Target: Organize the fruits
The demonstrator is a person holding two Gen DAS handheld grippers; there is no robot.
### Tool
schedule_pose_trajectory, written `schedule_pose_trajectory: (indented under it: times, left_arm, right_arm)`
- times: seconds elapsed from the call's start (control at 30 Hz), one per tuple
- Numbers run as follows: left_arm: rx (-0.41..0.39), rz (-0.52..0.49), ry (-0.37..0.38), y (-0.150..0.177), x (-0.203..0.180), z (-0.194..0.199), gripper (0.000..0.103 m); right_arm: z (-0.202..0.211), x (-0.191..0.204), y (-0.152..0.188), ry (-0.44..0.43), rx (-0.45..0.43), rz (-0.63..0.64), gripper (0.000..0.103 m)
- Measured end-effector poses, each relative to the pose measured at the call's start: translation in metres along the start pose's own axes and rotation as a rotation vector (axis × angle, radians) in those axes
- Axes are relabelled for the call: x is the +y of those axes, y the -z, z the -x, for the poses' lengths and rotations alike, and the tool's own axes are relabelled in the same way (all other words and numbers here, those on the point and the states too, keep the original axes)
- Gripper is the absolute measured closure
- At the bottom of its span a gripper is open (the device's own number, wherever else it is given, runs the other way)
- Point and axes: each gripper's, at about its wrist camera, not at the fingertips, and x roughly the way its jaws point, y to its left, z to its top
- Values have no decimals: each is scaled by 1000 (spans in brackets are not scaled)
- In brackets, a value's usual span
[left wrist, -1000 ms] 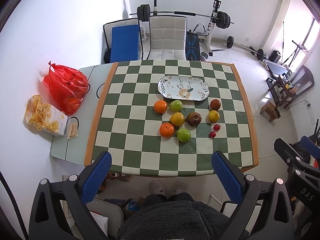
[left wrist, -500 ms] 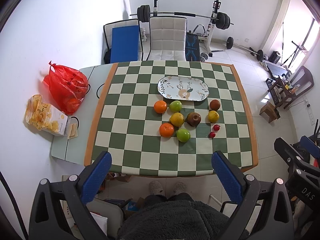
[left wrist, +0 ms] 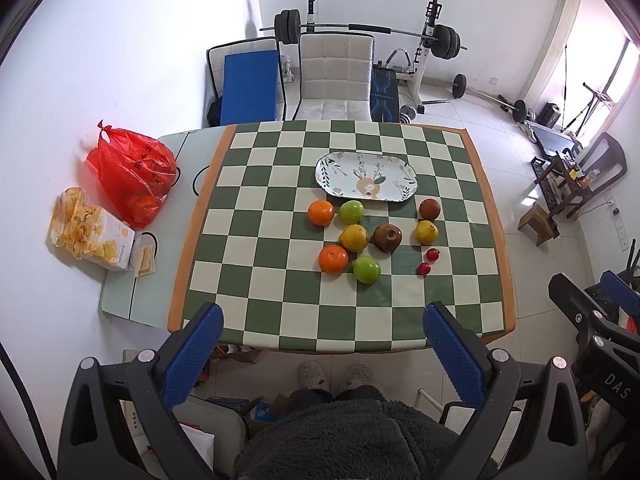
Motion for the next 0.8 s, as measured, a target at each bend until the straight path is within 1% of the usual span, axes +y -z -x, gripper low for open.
schedule_pose_trajectory:
  times: [0.8]
  left_arm:
    - [-4, 1, 4, 0, 0, 0, 1]
  right_arm:
    - [-3, 0, 4, 0, -5, -1, 0]
